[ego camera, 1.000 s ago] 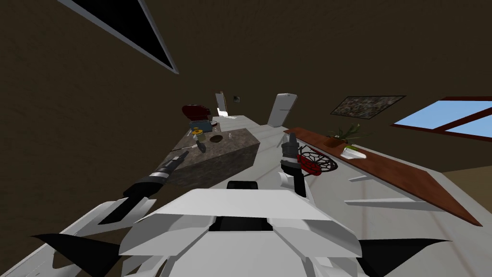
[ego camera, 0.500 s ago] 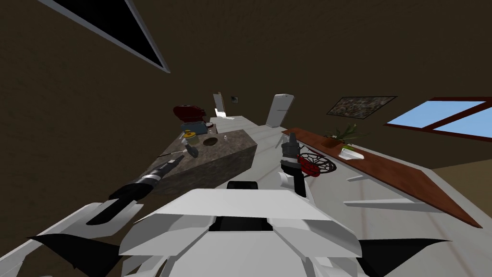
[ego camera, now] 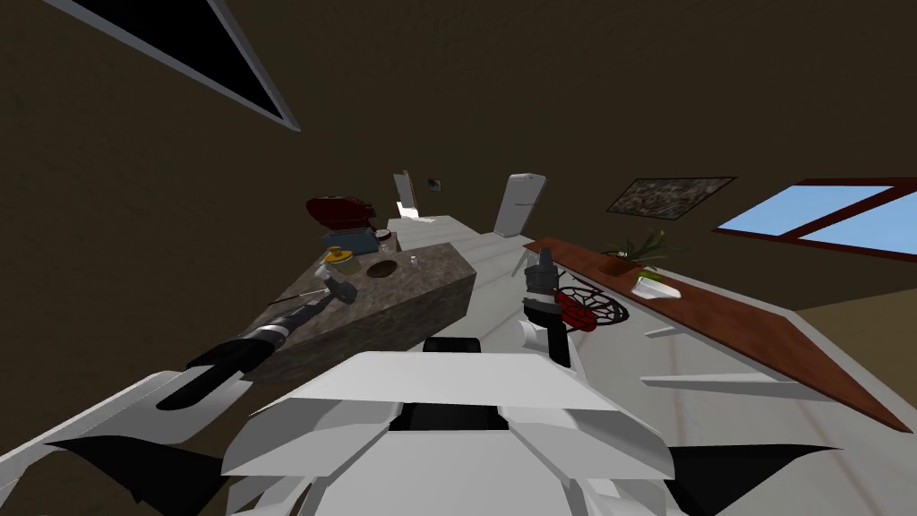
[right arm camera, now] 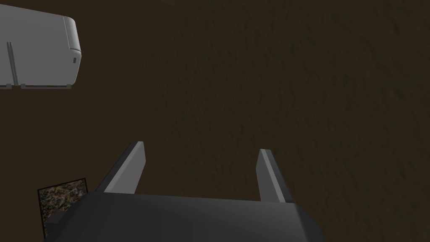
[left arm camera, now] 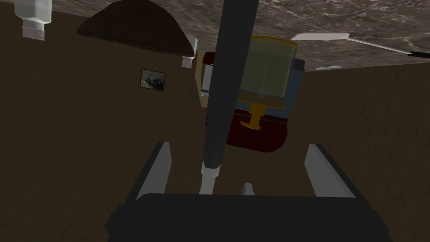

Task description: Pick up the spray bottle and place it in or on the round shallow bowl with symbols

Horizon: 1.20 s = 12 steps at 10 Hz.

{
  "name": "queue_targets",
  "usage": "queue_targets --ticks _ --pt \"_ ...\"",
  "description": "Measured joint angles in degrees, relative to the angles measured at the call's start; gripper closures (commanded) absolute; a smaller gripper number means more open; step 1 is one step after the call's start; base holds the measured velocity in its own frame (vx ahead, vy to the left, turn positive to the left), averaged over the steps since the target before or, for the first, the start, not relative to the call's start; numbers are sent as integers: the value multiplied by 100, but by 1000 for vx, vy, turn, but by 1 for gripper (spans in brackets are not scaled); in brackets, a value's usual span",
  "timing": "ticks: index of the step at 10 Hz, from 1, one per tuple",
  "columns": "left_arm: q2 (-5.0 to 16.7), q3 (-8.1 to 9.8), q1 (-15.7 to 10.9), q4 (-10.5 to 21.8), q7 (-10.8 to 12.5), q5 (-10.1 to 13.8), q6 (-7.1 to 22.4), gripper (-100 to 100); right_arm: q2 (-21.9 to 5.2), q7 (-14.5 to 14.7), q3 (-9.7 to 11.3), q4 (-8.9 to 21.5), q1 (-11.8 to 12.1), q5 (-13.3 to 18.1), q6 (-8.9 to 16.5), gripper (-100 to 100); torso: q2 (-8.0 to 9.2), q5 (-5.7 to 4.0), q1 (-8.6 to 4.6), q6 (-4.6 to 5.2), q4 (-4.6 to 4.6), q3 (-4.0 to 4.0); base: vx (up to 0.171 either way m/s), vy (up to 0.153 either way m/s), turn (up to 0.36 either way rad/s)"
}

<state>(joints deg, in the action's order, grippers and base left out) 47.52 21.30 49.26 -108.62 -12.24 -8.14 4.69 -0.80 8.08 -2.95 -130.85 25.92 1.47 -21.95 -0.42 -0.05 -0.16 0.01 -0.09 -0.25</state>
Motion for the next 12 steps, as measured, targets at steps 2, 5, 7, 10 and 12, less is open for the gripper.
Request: queue_targets --ticks 2,5,7,10,12 --pt "222 7 100 120 -45 1 213 -100 0 0 0 0 0 0 0 0 -3 -2 -10 0 -1 -2 104 -58 -35" --pt "594 29 229 209 -77 42 559 -100 0 0 0 0 0 0 0 0 4 -2 -8 0 1 2 91 -53 -29" --pt "699 57 290 288 -100 44 652 0 0 0 0 0 -1 0 0 0 32 1 6 -2 7 18 4 -8 16" --pt "655 14 196 408 -116 16 620 100 0 0 0 0 -1 0 0 0 48 5 19 -3 11 28 -6 8 -20" --pt "656 15 196 403 -115 17 617 100 0 0 0 0 -1 0 0 0 46 6 19 -4 10 26 0 0 0"
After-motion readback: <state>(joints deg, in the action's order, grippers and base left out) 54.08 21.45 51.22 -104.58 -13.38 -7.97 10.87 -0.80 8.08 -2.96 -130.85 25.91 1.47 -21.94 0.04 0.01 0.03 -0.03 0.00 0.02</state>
